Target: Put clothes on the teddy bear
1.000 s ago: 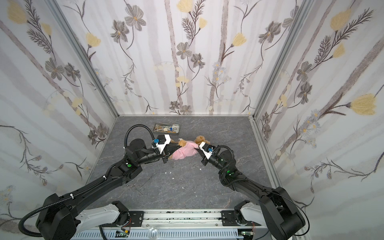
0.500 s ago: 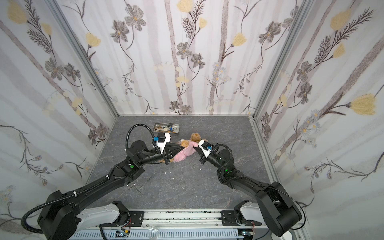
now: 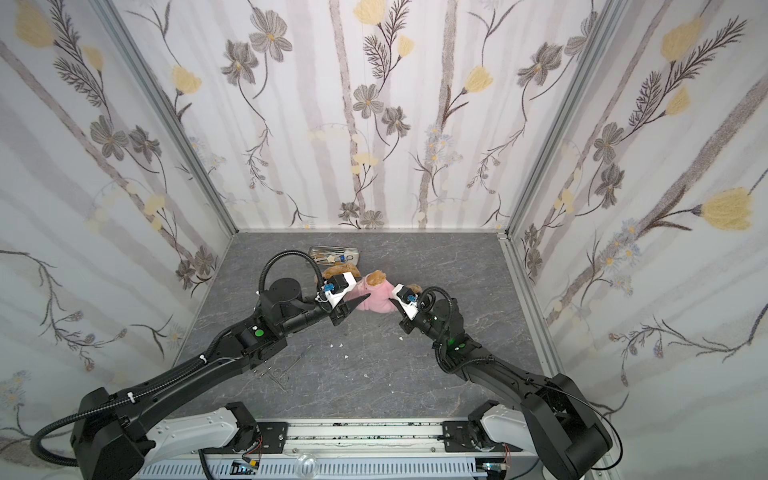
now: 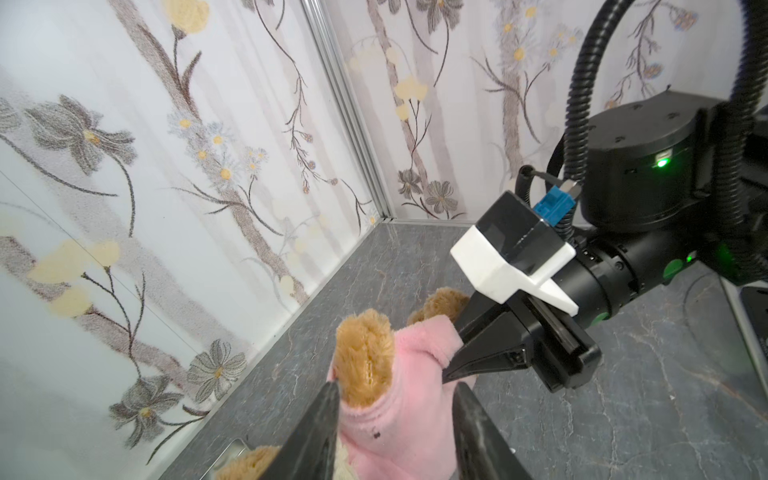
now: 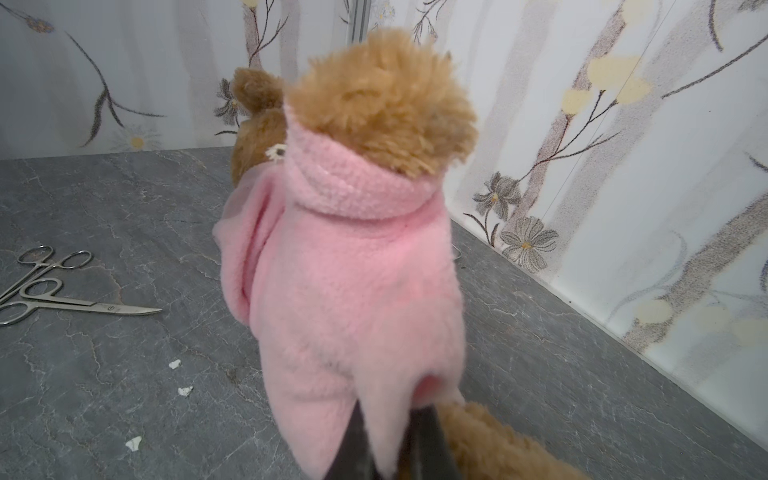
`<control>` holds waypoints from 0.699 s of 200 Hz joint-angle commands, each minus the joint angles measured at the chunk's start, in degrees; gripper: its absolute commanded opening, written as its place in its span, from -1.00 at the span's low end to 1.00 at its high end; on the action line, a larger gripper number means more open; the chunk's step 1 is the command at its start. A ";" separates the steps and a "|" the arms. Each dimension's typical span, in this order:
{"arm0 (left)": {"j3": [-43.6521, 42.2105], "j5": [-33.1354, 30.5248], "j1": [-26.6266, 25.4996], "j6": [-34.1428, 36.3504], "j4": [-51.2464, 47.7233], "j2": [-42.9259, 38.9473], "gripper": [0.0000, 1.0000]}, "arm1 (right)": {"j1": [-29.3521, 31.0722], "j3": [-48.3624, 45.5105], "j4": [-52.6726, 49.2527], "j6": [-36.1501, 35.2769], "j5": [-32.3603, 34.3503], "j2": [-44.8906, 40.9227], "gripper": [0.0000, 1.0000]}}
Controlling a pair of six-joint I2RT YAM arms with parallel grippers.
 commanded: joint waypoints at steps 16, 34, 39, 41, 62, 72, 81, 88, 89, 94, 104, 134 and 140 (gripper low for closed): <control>4.72 -3.22 -0.12 2.06 -3.12 5.23 0.01 | 1.31 0.72 1.77 -2.64 2.43 0.25 -1.00; 6.53 -3.49 -0.02 0.73 -3.43 8.06 0.05 | 1.70 0.95 1.10 -3.40 2.73 0.18 -1.00; 7.00 -3.58 0.02 0.31 -3.50 8.71 0.05 | 1.77 0.89 1.03 -3.53 2.86 0.09 -1.00; 7.19 -3.63 -0.02 0.12 -3.53 8.86 0.06 | 1.78 0.93 1.00 -3.61 2.90 0.14 -1.00; 9.00 -3.30 0.05 -2.11 -4.04 11.39 0.09 | 2.19 0.92 0.77 -3.98 3.25 0.15 -1.00; 9.45 -2.69 -0.03 -3.37 -4.14 12.25 0.08 | 2.49 0.96 0.84 -4.22 3.60 0.09 -1.00; 9.65 -2.53 0.00 -4.20 -4.15 12.92 0.06 | 2.82 0.93 0.73 -4.50 4.15 0.09 -1.00; 9.78 -2.64 -0.02 -4.80 -4.15 13.32 0.02 | 3.08 0.80 0.61 -4.68 4.43 0.15 -1.00; 9.81 -2.63 -0.03 -4.89 -4.15 13.40 0.01 | 3.06 0.80 0.60 -4.77 4.44 0.16 -1.00; 9.96 -2.62 0.00 -5.29 -4.16 13.67 -0.02 | 3.17 0.80 0.60 -4.98 4.59 0.18 -1.00; 10.30 -2.41 0.00 -6.26 -4.15 14.25 -0.08 | 3.45 0.72 0.58 -5.24 5.05 0.34 -1.00; 10.84 -1.90 -0.04 -8.01 -4.15 14.95 -0.23 | 3.92 0.90 -0.08 -6.26 6.23 0.44 -1.00; 10.88 -1.65 0.08 -8.41 -4.15 14.90 -0.24 | 4.00 0.86 -0.12 -6.43 6.44 0.54 -1.00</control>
